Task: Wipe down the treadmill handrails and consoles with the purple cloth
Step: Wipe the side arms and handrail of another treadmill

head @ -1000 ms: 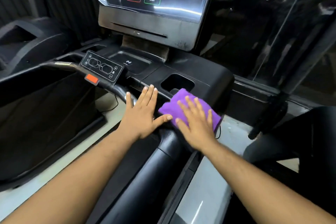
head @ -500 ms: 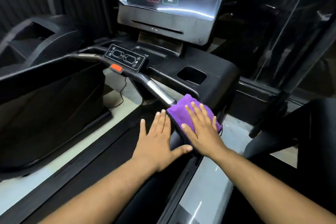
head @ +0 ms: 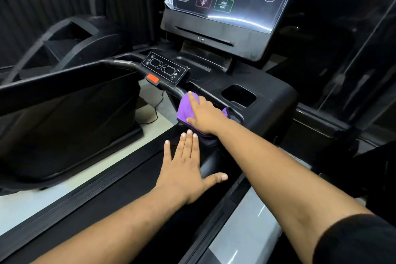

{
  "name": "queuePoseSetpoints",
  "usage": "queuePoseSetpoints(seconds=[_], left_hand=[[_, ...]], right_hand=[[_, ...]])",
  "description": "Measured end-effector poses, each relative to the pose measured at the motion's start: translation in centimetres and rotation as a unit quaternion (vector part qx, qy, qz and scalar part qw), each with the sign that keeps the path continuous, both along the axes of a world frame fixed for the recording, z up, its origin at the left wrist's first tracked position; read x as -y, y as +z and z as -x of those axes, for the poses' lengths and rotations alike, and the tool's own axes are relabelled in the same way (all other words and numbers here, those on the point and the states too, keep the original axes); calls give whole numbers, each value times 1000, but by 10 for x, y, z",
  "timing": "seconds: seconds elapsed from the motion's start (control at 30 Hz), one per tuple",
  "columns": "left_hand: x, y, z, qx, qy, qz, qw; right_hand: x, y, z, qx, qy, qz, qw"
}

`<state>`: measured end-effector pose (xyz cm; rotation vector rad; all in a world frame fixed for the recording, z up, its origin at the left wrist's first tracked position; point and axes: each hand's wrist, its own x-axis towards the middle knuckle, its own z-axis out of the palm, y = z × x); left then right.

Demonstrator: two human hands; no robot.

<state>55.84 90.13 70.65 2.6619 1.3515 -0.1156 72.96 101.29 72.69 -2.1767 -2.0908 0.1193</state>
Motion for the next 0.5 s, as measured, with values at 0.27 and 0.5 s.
queuePoseSetpoints(seconds=[0.27,0.5], left_hand=[[5,6,3,-5,-2,-16,1000],[6,2,14,2,-26,5,1000]], right_hand=[[-25,8,-12,-107,-57,25,992],[47,17,-29,78,70,73,992]])
